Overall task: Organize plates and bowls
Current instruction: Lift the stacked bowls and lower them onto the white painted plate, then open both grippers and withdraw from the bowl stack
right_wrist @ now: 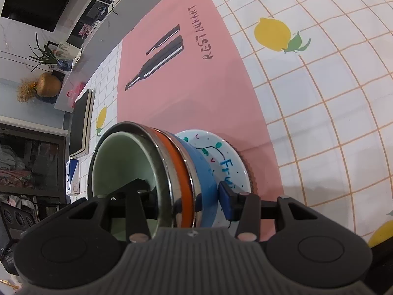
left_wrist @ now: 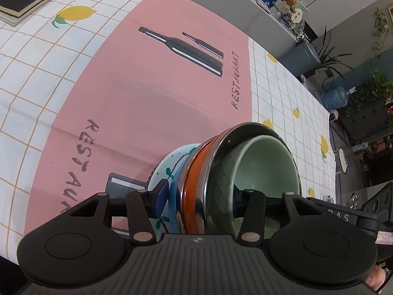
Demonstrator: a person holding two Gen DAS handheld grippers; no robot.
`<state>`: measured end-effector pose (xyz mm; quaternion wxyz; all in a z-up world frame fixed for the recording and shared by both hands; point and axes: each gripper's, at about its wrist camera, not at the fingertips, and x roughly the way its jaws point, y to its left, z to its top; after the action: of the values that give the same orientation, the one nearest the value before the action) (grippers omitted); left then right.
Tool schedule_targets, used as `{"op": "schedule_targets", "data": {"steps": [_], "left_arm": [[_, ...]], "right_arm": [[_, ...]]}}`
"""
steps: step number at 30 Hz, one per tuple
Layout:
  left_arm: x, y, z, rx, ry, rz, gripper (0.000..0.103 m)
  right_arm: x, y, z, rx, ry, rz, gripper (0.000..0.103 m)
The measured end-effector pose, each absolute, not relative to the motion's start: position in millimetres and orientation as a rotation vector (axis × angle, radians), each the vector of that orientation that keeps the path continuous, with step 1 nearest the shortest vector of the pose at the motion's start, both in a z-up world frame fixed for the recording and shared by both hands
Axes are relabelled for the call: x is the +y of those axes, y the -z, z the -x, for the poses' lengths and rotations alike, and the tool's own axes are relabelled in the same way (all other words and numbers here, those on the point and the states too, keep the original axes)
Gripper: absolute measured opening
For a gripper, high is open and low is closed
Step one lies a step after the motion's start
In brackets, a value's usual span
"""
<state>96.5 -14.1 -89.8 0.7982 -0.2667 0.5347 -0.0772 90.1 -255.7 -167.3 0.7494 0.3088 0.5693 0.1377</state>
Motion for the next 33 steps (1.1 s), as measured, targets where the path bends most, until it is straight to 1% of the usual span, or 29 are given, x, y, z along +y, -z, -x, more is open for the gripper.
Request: {"op": "schedule_targets", "data": {"steps": [6,8,10,17,21,26,33], "left_arm": [[-16.9,88.7,-95.6,1.138,0.169,0.549,0.053],[-16.2,87.8,-95.3,1.126,0.168,0.547,0.055],[-16.4,84.1,-94.4,1.101,0.167,0.543,0.059],[-16.9,58.0,-87.5,1.002,0.173,0.472,0.061],[-22.2,30.6,-75.6,0.893,0.157,0.362,0.061],[-32.0,-4.3,-51.3,0.747,0.139,0.181,0.061],[-39.2,-30.9,-10.0,0.607,0.103,0.037,0.061]], "right_arm": [[-253.9,162.7,-88.5,1.212,-0.302,-0.646,0.047],[-253.4,157.7,-87.4,1.188,-0.301,-0.622,0.048],[-254.0,153.3,-87.4,1.171,-0.300,-0.600,0.056],[-253.1,131.5,-84.3,1.104,-0.316,-0.506,0.066],[-247.0,109.7,-74.0,1.022,-0.305,-0.398,0.067],[-231.7,76.6,-50.3,0.869,-0.299,-0.223,0.067],[-216.1,44.2,-7.4,0.714,-0.315,-0.084,0.070]]}}
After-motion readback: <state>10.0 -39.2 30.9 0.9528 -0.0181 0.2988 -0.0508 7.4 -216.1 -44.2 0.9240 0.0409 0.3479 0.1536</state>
